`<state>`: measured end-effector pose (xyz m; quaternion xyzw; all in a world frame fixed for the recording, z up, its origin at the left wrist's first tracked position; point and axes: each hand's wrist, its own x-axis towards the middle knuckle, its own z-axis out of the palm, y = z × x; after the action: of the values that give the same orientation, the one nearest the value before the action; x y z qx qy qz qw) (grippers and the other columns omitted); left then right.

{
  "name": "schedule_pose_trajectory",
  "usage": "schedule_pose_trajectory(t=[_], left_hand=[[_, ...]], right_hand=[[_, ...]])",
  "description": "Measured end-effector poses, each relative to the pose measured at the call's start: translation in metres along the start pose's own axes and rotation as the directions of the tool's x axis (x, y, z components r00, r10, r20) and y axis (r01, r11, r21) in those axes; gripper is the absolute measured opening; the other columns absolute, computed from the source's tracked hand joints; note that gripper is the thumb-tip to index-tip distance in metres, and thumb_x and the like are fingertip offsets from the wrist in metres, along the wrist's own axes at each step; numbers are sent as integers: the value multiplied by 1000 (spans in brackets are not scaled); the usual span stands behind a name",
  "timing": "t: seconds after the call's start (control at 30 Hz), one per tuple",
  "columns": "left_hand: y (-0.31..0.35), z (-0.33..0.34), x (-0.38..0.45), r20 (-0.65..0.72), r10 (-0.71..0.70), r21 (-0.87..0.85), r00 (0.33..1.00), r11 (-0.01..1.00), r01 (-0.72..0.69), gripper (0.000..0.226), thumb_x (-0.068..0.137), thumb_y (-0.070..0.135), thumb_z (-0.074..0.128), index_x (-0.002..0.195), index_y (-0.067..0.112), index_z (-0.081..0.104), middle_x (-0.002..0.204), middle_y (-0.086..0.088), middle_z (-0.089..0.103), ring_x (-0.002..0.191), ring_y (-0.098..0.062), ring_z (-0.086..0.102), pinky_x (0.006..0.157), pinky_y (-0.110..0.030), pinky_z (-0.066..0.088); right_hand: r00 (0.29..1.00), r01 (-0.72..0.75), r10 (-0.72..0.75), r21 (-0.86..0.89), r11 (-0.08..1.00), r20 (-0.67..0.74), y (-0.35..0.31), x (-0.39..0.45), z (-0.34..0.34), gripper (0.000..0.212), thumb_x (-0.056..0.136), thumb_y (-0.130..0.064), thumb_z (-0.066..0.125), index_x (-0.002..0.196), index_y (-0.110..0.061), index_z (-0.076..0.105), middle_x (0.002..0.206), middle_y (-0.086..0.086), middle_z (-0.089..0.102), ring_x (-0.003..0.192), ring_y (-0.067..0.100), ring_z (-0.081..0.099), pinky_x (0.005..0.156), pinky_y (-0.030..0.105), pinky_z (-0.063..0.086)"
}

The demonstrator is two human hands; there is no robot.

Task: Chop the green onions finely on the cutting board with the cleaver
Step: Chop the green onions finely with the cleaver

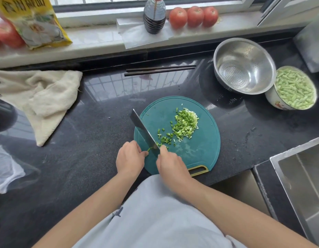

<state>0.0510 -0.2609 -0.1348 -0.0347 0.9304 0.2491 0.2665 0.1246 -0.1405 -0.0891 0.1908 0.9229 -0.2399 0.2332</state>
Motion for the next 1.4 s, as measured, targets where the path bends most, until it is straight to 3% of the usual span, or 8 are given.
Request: schedule_pose_trajectory(t=[0.1, 0.47, 0.67, 0.8, 0.93, 1.13, 1.23, 1.4], left_hand=[[-2, -3, -2, 9, 17, -12, 1000, 1000, -17, 33, 85, 38, 77, 74, 20, 52, 84, 3, 54, 83, -21, 55, 69, -37, 44], [-9, -2, -1, 27, 62, -107, 998, 992, -59, 22, 88, 34, 74, 78, 24, 57, 86, 5, 54, 84, -18, 56, 70, -34, 44], [-12, 2, -1, 4, 67, -60, 998, 996, -66, 15, 90, 24, 70, 81, 22, 58, 88, 3, 55, 87, -22, 56, 69, -33, 40], [-6, -1, 0, 44, 26, -77, 999, 997, -22, 13, 89, 21, 71, 82, 20, 59, 93, 2, 58, 91, -22, 56, 72, -34, 43], [-17, -6, 0, 98, 31, -172, 995, 985, -14, 12, 88, 12, 64, 86, 23, 62, 93, 3, 63, 91, -19, 60, 77, -33, 48], [-18, -13, -1, 50, -84, -311, 995, 945, 96, 8, 93, 23, 56, 86, 23, 60, 88, 6, 63, 85, -15, 59, 73, -37, 48], [-11, -16, 8, 31, -142, -306, 989, 941, 145, 14, 96, 33, 57, 86, 23, 58, 87, 5, 63, 83, -16, 59, 70, -36, 45], [-3, -21, 26, 51, -237, -215, 970, 946, 242, 19, 93, 44, 64, 86, 27, 59, 92, 1, 65, 87, -25, 62, 79, -39, 51]], right_hand=[[1000, 16, -14, 55, 998, -27, 1, -2, -5, 15, 102, -18, 36, 89, -16, 30, 78, 12, 57, 73, 39, 52, 59, 44, 37], [998, 48, -47, -33, 998, 49, 26, -40, 3, 18, 100, -17, 36, 84, -19, 29, 68, 7, 51, 63, 36, 48, 55, 43, 34], [998, 17, -11, -113, 993, 58, 14, -32, 9, 16, 99, -12, 34, 87, -19, 28, 70, 3, 47, 66, 36, 48, 56, 41, 36], [1000, 12, -12, -29, 1000, 14, -3, -6, 3, 13, 102, -16, 36, 90, -17, 30, 80, 13, 59, 69, 36, 49, 58, 42, 38], [999, 29, -29, 25, 999, 13, 6, -13, -3, 18, 102, -19, 35, 85, -18, 28, 74, 12, 56, 69, 39, 52, 59, 45, 39], [1000, 8, -9, -28, 1000, -22, 23, -35, -7, 17, 102, -20, 37, 86, -18, 31, 74, 10, 59, 68, 40, 54, 60, 49, 44], [999, 24, -25, -35, 999, -35, 17, -35, -10, 17, 102, -21, 36, 86, -18, 31, 74, 9, 59, 68, 39, 53, 57, 45, 38], [1000, 19, -18, -75, 997, 11, -1, -26, -5, 14, 101, -16, 35, 88, -17, 30, 73, 7, 52, 68, 38, 49, 56, 41, 33]])
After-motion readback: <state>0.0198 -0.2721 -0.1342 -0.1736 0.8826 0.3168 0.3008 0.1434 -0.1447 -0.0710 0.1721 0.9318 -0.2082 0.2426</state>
